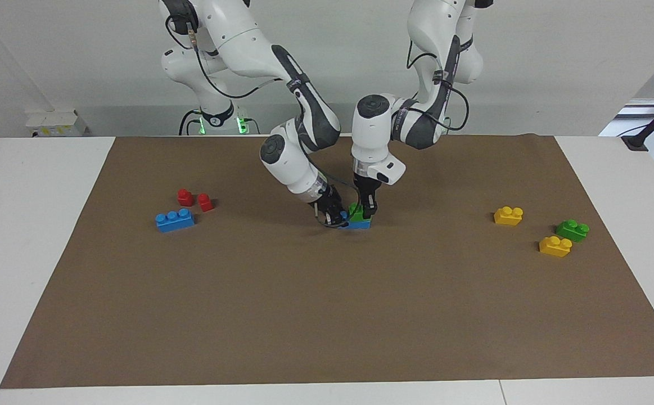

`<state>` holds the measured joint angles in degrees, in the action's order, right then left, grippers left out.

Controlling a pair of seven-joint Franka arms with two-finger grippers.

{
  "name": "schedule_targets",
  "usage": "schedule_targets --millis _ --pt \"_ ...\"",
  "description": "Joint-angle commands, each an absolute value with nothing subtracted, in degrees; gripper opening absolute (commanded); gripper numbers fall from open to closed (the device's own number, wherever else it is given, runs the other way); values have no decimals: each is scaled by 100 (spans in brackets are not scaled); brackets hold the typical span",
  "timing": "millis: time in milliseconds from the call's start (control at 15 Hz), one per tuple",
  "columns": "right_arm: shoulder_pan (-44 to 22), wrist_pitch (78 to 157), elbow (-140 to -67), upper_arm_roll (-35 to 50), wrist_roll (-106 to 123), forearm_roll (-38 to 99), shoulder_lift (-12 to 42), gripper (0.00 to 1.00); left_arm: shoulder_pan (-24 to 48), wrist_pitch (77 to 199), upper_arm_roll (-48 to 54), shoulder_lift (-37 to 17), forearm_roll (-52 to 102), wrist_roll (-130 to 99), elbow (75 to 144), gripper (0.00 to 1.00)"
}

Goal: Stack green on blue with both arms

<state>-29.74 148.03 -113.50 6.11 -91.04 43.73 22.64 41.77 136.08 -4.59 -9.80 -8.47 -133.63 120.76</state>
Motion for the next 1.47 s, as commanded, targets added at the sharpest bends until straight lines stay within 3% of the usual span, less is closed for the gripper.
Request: schedule_targets --millis 0,67,200,667,1000,1400 --pt "-2936 14915 -11417 642 -9018 4535 2241 13 4114 13729 -545 -1143 -1055 -13361 12076 100" --pt "-2936 14915 -11417 642 -9018 4535 2241 57 3974 13702 -536 -1047 -1055 -13272 12076 100" --pt "-2918 14863 -11373 633 -9018 4535 2241 99 3754 13580 -536 -854 -1063 -13123 12067 100" --pt "-1751 13361 -11206 589 -8624 4299 1671 100 2998 13000 -527 -545 -1055 -11718 11822 100" --pt "-582 12044 -11154 589 -6860 3167 986 100 2444 12640 -519 -378 -1046 -10032 11725 100" --pt "219 10329 -10214 589 -4478 1647 634 100 1856 12112 -536 -360 -1046 -7862 11435 100"
